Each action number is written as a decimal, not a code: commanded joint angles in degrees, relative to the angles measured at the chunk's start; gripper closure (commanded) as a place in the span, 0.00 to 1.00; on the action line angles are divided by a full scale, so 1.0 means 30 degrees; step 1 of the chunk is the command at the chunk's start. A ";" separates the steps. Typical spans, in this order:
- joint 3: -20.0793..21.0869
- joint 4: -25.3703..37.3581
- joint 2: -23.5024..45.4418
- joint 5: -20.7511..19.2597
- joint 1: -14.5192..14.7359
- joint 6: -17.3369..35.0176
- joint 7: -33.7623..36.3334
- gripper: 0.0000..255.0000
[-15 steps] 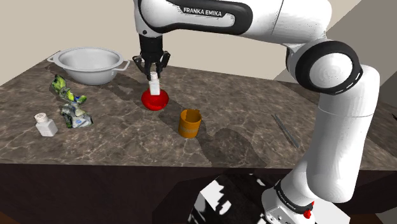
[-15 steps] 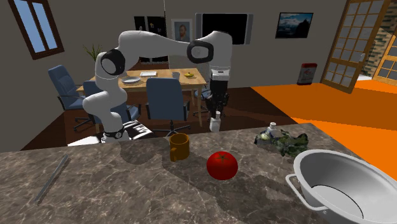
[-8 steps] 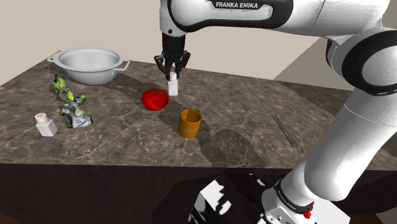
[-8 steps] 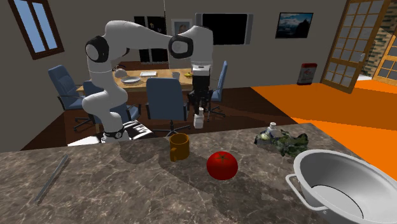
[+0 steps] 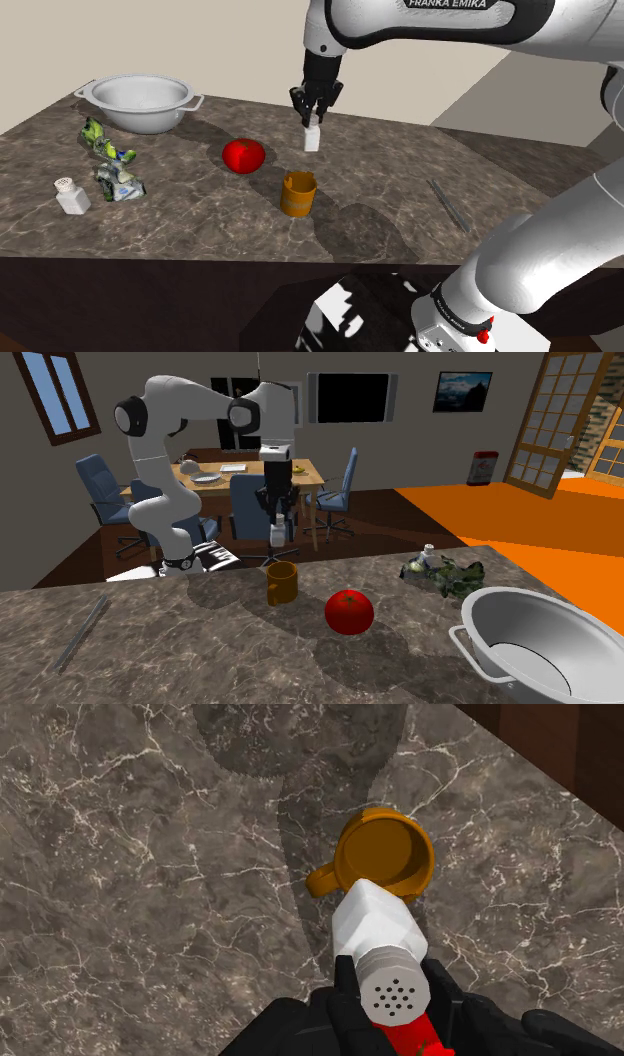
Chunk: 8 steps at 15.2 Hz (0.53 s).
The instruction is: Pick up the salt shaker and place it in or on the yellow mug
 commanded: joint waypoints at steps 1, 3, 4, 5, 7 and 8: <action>-0.0194 -0.0702 -0.0576 0.0143 -0.0081 0.0166 -0.0317 1.00; -0.0192 -0.1232 -0.0593 0.0140 -0.0071 0.0678 -0.0270 1.00; -0.0189 -0.1491 -0.0595 0.0136 -0.0067 0.0933 -0.0245 1.00; -0.0184 -0.1745 -0.0593 0.0132 -0.0064 0.1187 -0.0219 1.00; -0.0174 -0.2239 -0.0576 0.0119 -0.0059 0.1696 -0.0165 1.00; -0.0168 -0.2481 -0.0561 0.0110 -0.0057 0.1950 -0.0137 1.00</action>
